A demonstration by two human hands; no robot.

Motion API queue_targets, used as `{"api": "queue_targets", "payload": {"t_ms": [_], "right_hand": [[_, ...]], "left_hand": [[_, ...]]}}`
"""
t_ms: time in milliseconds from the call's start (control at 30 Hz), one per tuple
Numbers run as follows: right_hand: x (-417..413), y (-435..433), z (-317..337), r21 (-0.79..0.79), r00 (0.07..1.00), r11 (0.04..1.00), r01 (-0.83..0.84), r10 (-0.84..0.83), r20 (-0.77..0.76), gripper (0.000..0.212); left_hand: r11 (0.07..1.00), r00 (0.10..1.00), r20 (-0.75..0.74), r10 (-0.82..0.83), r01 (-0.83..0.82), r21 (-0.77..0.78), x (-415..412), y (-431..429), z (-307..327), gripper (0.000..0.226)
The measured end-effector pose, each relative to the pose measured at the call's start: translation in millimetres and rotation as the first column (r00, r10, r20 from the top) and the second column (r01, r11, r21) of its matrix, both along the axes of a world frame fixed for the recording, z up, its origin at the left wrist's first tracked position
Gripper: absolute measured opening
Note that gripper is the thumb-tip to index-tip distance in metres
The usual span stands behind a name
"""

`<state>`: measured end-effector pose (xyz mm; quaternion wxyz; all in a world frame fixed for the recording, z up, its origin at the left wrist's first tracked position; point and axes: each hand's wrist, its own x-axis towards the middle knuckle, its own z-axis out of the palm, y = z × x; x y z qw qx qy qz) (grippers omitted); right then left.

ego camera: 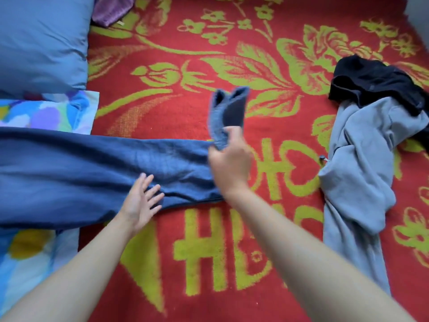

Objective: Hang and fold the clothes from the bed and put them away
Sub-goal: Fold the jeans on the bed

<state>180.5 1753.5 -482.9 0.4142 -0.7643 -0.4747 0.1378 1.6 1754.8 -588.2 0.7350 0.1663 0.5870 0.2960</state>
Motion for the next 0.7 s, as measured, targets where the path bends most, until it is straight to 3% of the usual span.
{"api": "queue_targets", "payload": {"t_ms": [67,100,167,200,267,333,400,467,600,700], "right_hand": [[-57,-1,-2,-0.15,0.919,0.907,-0.394,0.391,-0.052,0.039],[-78,-4,-8,-0.302,0.819,0.767,-0.566,0.566,-0.097,0.046],[-96,-13,-27,-0.543,0.652,0.512,-0.665,0.753,-0.089,0.055],[-98,-19,-38,-0.608,0.625,0.482,-0.631,0.78,-0.03,0.056],[-81,-35,-60,-0.675,0.657,0.546,-0.497,0.745,0.119,0.055],[-63,-42,-79,-0.7,0.759,0.631,-0.335,0.621,0.196,0.054],[-43,-41,-93,-0.688,0.86,0.705,-0.17,0.447,0.245,0.055],[-25,-36,-102,-0.688,0.908,0.722,-0.076,0.335,0.251,0.059],[-9,-39,-124,-0.82,0.781,0.556,-0.135,0.569,0.257,0.061],[-9,-38,-134,-0.879,0.782,0.454,-0.148,0.598,0.177,0.058]], "left_hand": [[0.985,0.963,0.208,0.171,-0.16,-0.071,-22,5,7,0.07],[0.973,0.938,0.261,0.228,-0.212,-0.088,-35,9,11,0.078],[0.963,0.935,0.233,0.269,-0.252,-0.099,-59,17,16,0.079],[0.966,0.955,0.157,0.251,-0.237,-0.102,-72,19,18,0.073],[0.99,0.994,-0.037,0.099,-0.102,-0.096,-85,16,15,0.059],[0.996,0.98,-0.189,-0.067,0.053,-0.076,-94,7,7,0.05],[0.984,0.939,-0.293,-0.18,0.174,-0.046,-91,0,0,0.054],[0.976,0.902,-0.381,-0.202,0.218,-0.001,-81,0,-4,0.063],[0.969,0.834,-0.526,-0.167,0.238,0.071,-54,-4,-17,0.073],[0.981,0.84,-0.54,-0.058,0.148,0.124,-41,-3,-18,0.042]]}}
